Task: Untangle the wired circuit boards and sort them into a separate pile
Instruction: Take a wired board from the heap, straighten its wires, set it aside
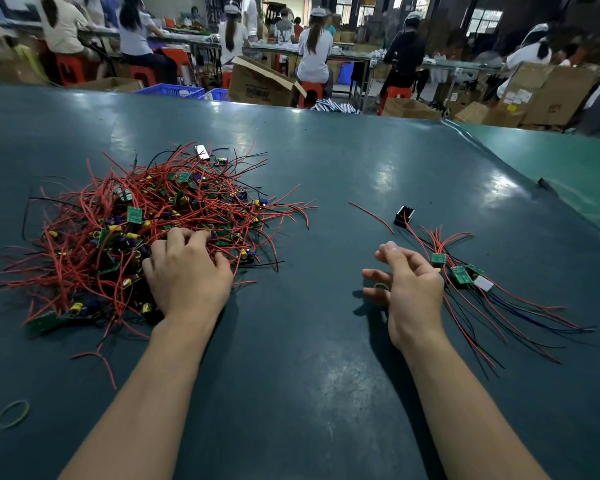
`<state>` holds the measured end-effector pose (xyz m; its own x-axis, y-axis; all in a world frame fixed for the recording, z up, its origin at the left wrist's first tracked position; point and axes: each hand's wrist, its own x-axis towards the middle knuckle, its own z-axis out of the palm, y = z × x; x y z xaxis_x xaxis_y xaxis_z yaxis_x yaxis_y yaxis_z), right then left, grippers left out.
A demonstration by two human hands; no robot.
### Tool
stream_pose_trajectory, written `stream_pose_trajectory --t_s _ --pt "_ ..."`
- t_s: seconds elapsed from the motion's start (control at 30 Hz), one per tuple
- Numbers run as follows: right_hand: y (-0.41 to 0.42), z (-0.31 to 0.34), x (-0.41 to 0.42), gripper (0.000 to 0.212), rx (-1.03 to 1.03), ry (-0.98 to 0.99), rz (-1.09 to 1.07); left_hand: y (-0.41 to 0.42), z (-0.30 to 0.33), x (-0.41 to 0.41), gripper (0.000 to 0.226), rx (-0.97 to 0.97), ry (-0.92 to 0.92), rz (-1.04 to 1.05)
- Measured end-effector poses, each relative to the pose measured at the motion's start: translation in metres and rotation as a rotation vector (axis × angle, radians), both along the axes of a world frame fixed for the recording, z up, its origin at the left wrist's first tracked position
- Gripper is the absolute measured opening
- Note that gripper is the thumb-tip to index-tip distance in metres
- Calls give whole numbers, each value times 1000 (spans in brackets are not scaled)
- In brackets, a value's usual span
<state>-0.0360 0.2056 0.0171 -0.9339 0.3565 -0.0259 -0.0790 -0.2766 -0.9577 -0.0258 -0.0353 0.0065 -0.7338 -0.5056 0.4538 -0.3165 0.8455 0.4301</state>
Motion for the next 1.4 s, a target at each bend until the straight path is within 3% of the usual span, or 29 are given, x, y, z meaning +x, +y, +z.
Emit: stream_pose_trajectory --t_s 0.2,0.3,0.4,0.5,0.63,0.7,0.83,1.17,1.4 --pt "-1 -4 1 14 102 17 37 -2 1 -3 27 6 168 26" --pt "0 -4 1 15 98 18 37 -8 3 -4 46 52 280 131" --pt "0 -4 1 16 102 18 38 -12 1 -4 56 93 197 213" --pt "1 -3 2 16 102 14 43 -15 -1 -4 50 73 221 182" --pt "1 -3 2 15 100 16 42 -19 7 0 48 212 473 241" --pt "1 -3 2 16 95 15 46 -19 6 2 47 208 428 297" --pt "1 -4 1 16 98 8 54 -21 0 3 39 145 327 213" --pt "0 -3 1 16 113 0 62 -21 5 9 36 202 439 106" --pt "0 -2 3 24 119 8 54 -18 9 10 27 134 555 13"
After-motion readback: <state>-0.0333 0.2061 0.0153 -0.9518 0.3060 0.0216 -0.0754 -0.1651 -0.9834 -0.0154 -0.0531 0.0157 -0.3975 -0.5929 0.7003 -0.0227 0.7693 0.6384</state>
